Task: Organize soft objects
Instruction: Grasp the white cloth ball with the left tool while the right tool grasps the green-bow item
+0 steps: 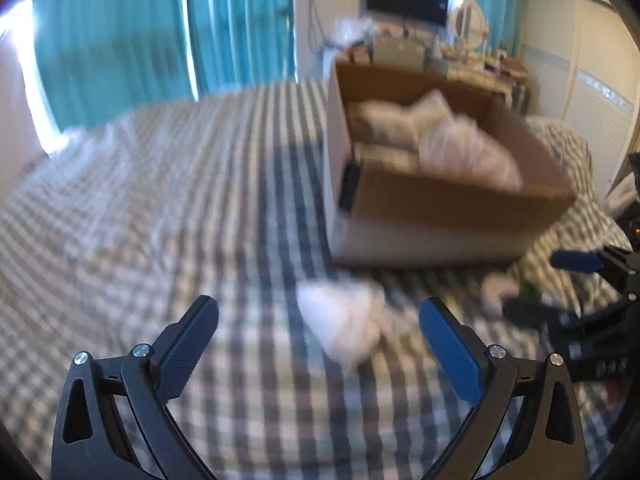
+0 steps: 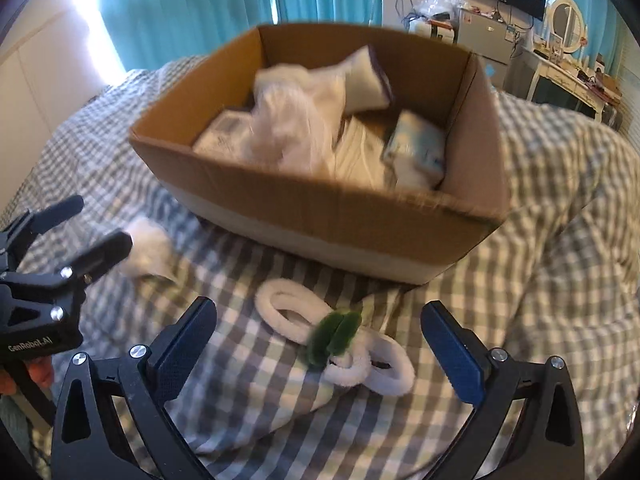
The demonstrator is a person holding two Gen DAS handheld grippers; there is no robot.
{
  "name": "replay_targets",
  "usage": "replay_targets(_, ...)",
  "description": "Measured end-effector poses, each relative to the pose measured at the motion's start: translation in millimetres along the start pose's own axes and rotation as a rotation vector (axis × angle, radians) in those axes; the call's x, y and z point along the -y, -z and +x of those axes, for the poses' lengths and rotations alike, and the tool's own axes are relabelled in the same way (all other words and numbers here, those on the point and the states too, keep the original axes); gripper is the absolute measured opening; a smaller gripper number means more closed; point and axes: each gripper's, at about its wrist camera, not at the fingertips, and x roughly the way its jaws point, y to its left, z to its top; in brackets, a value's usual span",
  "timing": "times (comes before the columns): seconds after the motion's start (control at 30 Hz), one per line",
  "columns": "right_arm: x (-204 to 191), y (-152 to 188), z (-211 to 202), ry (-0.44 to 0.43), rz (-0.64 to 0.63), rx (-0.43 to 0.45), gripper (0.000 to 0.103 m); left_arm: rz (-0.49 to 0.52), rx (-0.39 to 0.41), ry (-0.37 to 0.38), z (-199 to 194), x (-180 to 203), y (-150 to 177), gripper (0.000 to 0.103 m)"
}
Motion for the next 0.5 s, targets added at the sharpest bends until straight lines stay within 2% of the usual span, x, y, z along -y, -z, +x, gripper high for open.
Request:
replay_targets(0.07,2.8,7.2,13.7,-0.004,0.0,0.0,0.084,-0.015,-0.027,0.011,7.2,-0.5,6.3,0.098)
replay_targets(0.2,5.6,11.5,27.8,-0.024,0.008,-0.022,0.083,0.019,-0.023,-0.006,10.5,8.0,8.2,0.097)
replay_targets(0.3,1.3,12.8,34.0,-0.023,-0.012,-0.044,0.081,-0.001,-0.026,-0.004,13.5,10.5,6.8,0.096)
replay_targets(0.33,-0.1,13.9,36.6,-0.017,-0.019,-0.055,0.077,-0.002,-0.028,-0.011,14.5,9.8,6.5,0.085)
replay_targets(0.4,-3.0,16.8,41.6,0.003,-0.027,-0.074,0.072,-0.006,-0.044,-0.004,20.4,8.0,5.9,0.07)
replay_targets(0.47,-4.0,18.3,44.5,0.026,-0.033,-0.081,0.061,-0.011,-0.05,-0.005,22.6,6.6,8.2,0.063)
replay_targets(0.5,-4.3,18.2,44.8,0.029,-0.032,-0.079,0.06,-0.011,-0.047,-0.002,22.1,6.6,9.0,0.054)
